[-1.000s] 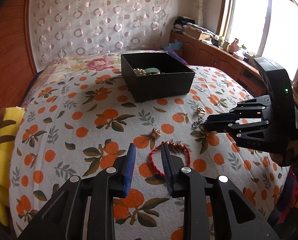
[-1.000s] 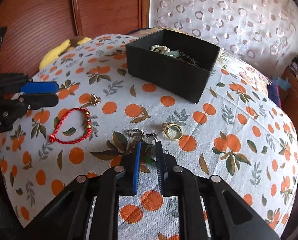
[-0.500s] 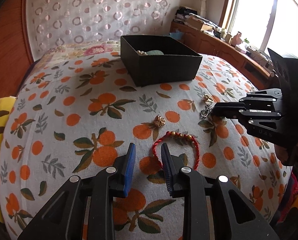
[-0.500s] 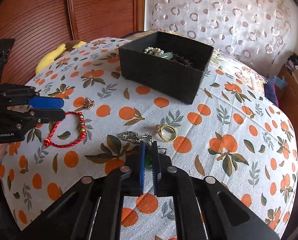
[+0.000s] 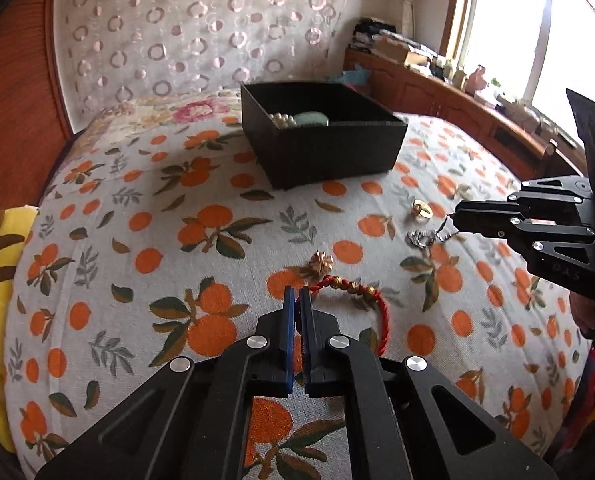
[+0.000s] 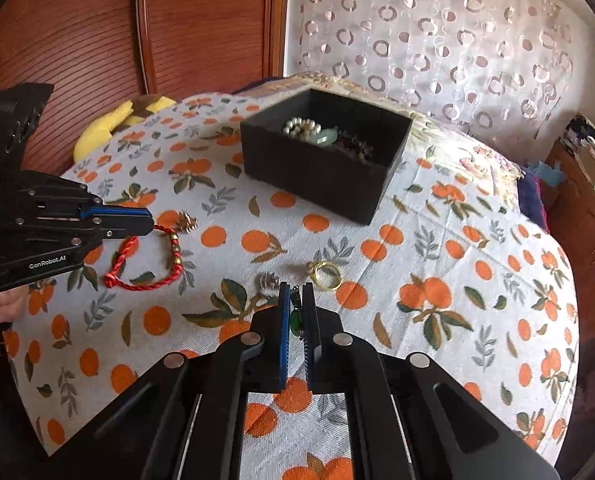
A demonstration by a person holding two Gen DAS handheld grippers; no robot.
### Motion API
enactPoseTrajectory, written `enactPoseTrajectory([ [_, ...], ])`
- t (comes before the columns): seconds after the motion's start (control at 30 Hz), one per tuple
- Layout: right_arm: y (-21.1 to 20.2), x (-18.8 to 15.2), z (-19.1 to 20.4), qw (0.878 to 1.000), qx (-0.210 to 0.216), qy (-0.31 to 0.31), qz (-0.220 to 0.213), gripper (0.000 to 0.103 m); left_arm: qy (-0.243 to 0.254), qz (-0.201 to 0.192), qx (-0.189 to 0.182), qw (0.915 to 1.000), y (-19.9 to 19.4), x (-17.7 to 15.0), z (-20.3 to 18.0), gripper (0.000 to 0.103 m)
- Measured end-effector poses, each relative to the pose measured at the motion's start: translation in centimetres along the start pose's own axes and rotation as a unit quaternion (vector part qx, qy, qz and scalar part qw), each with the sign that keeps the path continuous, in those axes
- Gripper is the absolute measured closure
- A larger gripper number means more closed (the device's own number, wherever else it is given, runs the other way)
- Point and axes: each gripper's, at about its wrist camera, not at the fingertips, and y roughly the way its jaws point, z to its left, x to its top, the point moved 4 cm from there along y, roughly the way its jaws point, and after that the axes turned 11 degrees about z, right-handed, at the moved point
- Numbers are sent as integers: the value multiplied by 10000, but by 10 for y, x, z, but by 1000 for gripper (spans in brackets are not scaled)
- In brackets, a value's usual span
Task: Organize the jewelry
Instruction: 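Carry the red bracelet into the box and open the left tool while the right tool drops the charm in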
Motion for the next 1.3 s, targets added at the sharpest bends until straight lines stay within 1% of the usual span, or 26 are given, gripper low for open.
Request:
enactPoseTrajectory([
  [0.43,-37,20,-8,9989,-21,85,-467,96,-150,-643,-51,9978,-43,18,-1,101],
  [0.63,-54,36,-17,9972,-45,116,-732,96,-169,-833,-102,9963,-56,28,-1,101],
  [0.77,-62,49,-23,9956,-28,138,-926,96,-91,-940,-93,9955,-61,38,-5,101],
  [0.97,-60,70,-28,9945,3,124,-1044,96,-26,-1046,-154,9944,-63,54,-8,101],
  [1.3,-49,108,-36,9920,96,109,-1255,96,60,-1167,-136,9930,-66,80,-6,101],
])
